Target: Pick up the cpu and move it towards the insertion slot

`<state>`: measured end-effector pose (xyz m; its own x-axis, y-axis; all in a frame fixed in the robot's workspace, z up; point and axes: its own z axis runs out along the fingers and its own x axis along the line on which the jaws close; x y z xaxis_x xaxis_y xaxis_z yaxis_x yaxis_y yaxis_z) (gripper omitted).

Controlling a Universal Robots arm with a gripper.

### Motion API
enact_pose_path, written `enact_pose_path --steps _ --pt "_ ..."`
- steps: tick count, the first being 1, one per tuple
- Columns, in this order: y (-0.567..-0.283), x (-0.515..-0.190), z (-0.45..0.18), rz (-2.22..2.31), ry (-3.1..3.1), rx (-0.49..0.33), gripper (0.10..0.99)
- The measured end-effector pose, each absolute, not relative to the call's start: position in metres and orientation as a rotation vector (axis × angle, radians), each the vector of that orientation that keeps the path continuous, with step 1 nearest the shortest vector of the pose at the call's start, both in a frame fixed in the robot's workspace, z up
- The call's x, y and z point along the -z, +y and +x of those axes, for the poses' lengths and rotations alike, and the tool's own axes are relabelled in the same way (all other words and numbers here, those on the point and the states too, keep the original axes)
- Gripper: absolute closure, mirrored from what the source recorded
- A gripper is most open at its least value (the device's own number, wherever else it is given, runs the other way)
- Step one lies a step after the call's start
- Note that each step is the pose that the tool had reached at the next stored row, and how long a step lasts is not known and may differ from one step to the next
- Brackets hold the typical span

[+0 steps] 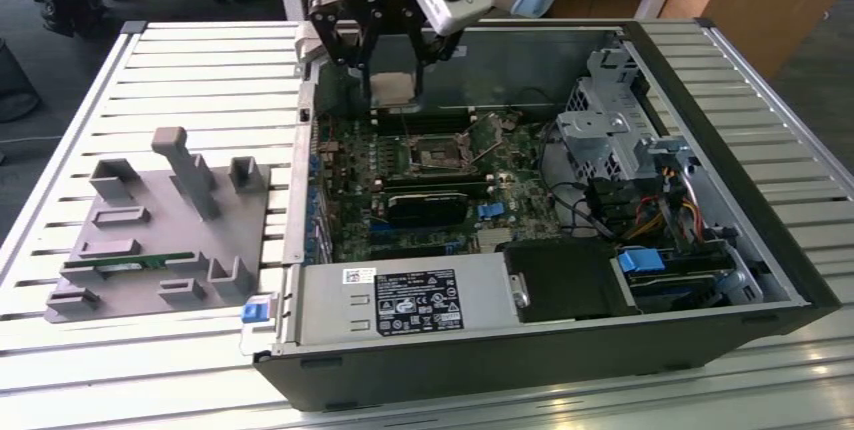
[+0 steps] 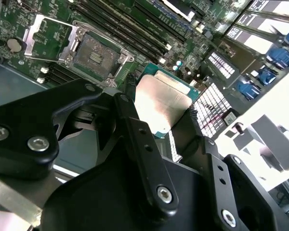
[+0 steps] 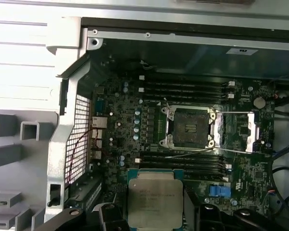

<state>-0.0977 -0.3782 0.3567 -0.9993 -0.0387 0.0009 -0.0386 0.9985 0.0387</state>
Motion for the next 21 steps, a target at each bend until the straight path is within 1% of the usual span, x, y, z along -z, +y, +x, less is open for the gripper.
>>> enact_pose_path --steps 21 --pt "-0.367 -0.357 -0.075 0.061 -3.139 0.061 0.545"
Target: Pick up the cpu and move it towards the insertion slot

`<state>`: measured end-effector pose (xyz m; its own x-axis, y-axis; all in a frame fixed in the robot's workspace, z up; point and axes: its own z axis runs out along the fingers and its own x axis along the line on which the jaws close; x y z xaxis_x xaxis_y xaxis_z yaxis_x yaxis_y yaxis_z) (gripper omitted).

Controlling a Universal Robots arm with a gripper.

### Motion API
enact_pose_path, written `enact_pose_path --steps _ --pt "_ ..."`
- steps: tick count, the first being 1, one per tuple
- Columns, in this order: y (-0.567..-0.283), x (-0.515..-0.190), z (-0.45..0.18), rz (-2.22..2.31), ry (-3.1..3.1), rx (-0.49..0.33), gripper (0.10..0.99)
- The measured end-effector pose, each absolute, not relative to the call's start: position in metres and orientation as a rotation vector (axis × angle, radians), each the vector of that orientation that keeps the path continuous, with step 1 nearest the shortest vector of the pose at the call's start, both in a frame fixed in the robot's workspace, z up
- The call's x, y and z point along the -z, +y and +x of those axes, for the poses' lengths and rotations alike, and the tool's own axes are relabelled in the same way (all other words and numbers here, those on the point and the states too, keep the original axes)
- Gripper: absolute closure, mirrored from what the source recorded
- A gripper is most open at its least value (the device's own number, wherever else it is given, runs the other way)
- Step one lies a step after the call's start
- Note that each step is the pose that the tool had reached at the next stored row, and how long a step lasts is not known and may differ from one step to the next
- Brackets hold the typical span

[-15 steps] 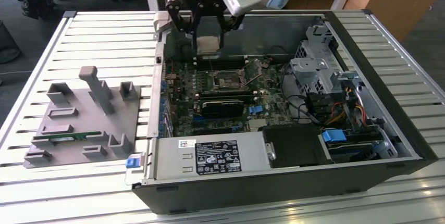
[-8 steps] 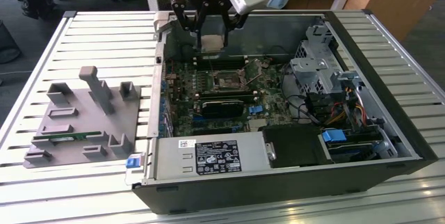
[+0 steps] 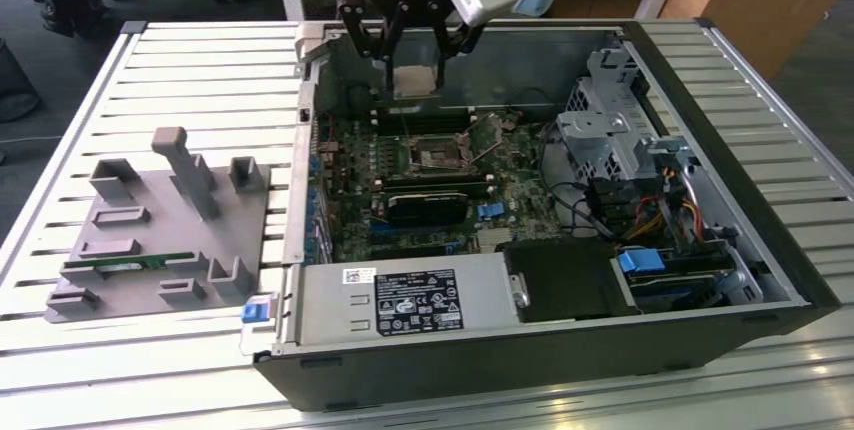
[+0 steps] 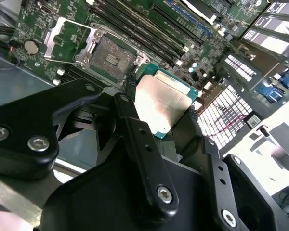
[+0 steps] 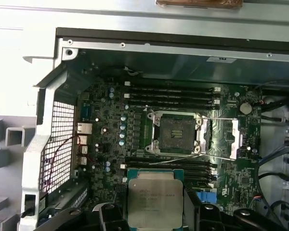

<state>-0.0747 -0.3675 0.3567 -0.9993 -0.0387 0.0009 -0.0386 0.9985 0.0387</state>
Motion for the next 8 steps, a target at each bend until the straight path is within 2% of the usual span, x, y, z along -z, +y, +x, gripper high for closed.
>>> enact_pose_path --steps 8 --pt "-0.3656 -0.3566 -0.0686 0.061 -3.139 0.061 0.545"
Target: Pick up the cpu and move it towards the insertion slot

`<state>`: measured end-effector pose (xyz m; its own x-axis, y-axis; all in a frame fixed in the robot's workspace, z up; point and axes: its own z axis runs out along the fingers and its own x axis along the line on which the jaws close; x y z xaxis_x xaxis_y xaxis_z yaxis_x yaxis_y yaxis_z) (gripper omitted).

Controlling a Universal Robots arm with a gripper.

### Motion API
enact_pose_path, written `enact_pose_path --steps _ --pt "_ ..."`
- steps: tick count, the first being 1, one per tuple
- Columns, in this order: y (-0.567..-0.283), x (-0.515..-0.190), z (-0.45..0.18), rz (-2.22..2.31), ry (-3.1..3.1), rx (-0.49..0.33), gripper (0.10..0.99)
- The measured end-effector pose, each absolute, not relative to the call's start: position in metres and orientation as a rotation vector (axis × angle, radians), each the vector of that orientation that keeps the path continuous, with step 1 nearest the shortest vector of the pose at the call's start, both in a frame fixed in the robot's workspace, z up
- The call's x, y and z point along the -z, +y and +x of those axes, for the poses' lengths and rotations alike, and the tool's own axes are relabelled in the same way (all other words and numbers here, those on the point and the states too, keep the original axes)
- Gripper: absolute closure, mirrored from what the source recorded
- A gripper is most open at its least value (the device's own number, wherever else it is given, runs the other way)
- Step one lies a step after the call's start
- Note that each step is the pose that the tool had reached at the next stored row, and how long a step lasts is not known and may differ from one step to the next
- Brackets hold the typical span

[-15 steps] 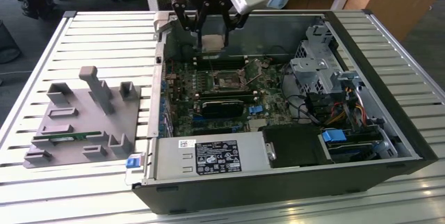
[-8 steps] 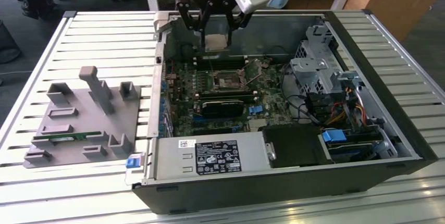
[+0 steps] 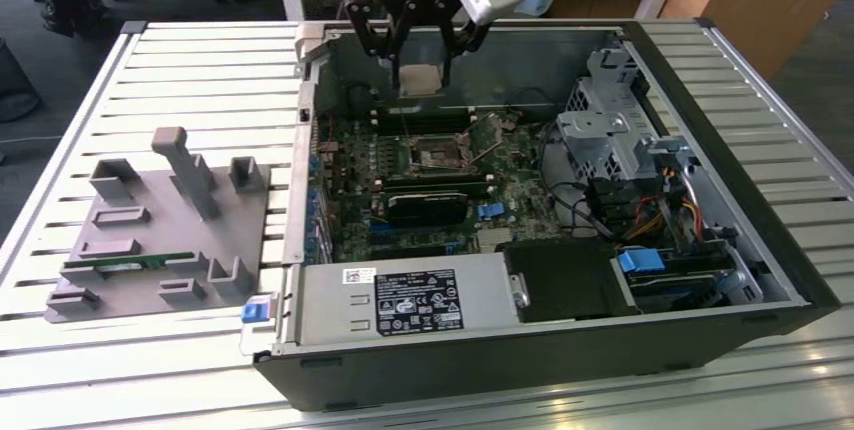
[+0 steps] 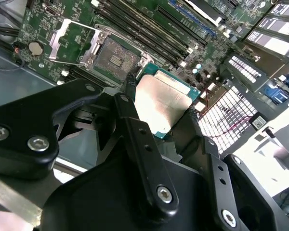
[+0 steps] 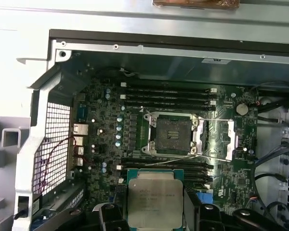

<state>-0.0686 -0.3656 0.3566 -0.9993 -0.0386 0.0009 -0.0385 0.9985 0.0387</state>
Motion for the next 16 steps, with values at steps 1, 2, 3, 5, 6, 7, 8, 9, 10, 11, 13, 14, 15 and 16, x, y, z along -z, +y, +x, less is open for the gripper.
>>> enact_pose_path --steps 1,2,3,5,6,7,8,9,10,11,13,14,15,16 --pt "-0.365 -0.357 -0.068 0.061 -3.139 0.061 0.545" --pt "-0.365 -0.357 -0.067 0.061 -3.139 0.061 0.545" --pt "-0.365 -0.357 -0.066 0.061 -3.139 0.061 0.545" --pt "-0.364 -0.357 -0.065 0.061 -3.139 0.061 0.545" --pt "-0.364 -0.357 -0.064 0.061 -3.139 0.061 0.545" --pt "-0.364 -0.357 -0.063 0.061 -3.139 0.061 0.545" --pt "-0.363 -0.357 -0.063 0.061 -3.139 0.061 0.545" --pt "-0.363 -0.357 -0.062 0.061 -3.139 0.061 0.545" --pt "-0.363 -0.357 -0.061 0.061 -3.139 0.061 0.545" --pt "-0.362 -0.357 -0.06 0.061 -3.139 0.061 0.545" --pt "-0.362 -0.357 -0.059 0.061 -3.139 0.061 0.545" --pt "-0.361 -0.357 -0.058 0.061 -3.139 0.061 0.545" --pt "-0.361 -0.357 -0.058 0.061 -3.139 0.061 0.545" --pt "-0.36 -0.357 -0.057 0.061 -3.139 0.061 0.545"
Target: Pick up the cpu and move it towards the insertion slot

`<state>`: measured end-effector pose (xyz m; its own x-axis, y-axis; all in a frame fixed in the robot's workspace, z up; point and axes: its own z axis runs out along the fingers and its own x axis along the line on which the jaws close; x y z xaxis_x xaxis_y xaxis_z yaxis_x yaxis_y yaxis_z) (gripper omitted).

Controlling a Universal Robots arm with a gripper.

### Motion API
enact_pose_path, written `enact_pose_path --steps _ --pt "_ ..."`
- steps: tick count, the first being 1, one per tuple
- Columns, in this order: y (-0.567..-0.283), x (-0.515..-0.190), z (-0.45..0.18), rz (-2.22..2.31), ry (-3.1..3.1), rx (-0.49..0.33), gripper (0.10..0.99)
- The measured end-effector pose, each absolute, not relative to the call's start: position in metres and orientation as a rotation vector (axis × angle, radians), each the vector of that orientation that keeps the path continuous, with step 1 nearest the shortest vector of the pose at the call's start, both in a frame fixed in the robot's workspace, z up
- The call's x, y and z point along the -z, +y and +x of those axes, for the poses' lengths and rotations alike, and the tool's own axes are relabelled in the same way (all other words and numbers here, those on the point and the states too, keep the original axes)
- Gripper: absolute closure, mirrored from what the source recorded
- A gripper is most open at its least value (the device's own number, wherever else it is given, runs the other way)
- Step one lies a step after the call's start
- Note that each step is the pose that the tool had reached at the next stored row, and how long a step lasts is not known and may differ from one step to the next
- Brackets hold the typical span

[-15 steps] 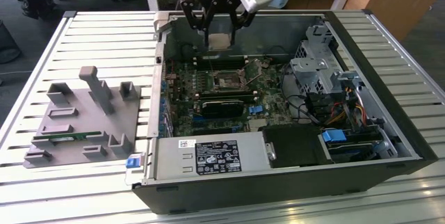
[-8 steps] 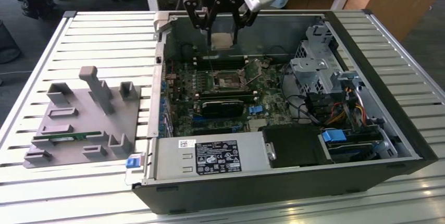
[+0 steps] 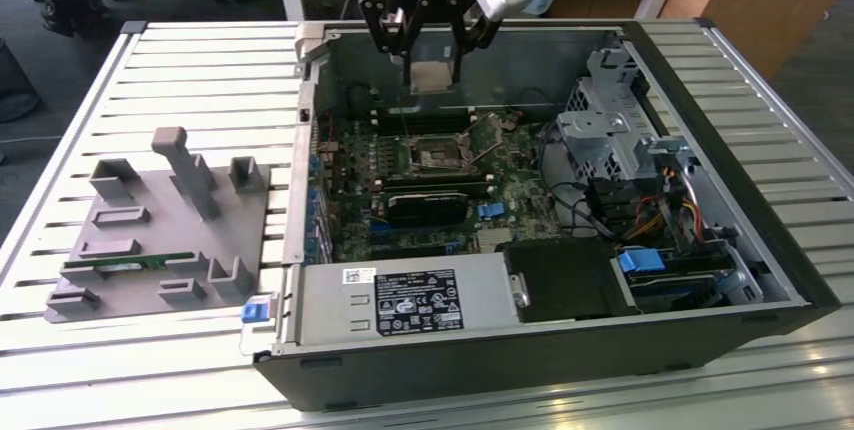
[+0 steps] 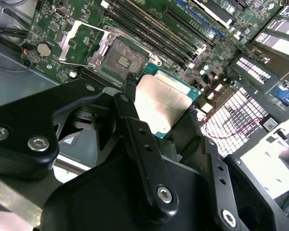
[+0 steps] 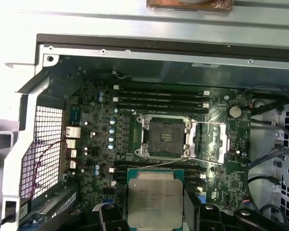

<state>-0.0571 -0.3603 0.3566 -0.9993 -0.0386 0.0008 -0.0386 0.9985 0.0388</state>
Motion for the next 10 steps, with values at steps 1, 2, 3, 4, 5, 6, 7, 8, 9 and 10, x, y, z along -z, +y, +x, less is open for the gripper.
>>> enact_pose_path --steps 1,2,3,4,5,6,7,8,9,10 --pt "-0.3599 -0.3566 -0.0566 0.061 -3.139 0.061 0.545" --pt "-0.3594 -0.3566 -0.0562 0.061 -3.139 0.061 0.545" --pt "-0.3588 -0.3566 -0.0558 0.06 -3.139 0.061 0.545" --pt "-0.3581 -0.3566 -0.0554 0.06 -3.139 0.061 0.545" --pt "-0.3573 -0.3567 -0.0552 0.061 -3.139 0.061 0.545" --pt "-0.3564 -0.3566 -0.0549 0.061 -3.139 0.061 0.545" --pt "-0.3555 -0.3567 -0.0545 0.061 -3.139 0.061 0.545" --pt "-0.3545 -0.3567 -0.0542 0.061 -3.139 0.061 0.545" --pt "-0.3534 -0.3567 -0.0539 0.061 -3.139 0.061 0.545" --pt "-0.3524 -0.3567 -0.0535 0.061 -3.139 0.061 0.545"
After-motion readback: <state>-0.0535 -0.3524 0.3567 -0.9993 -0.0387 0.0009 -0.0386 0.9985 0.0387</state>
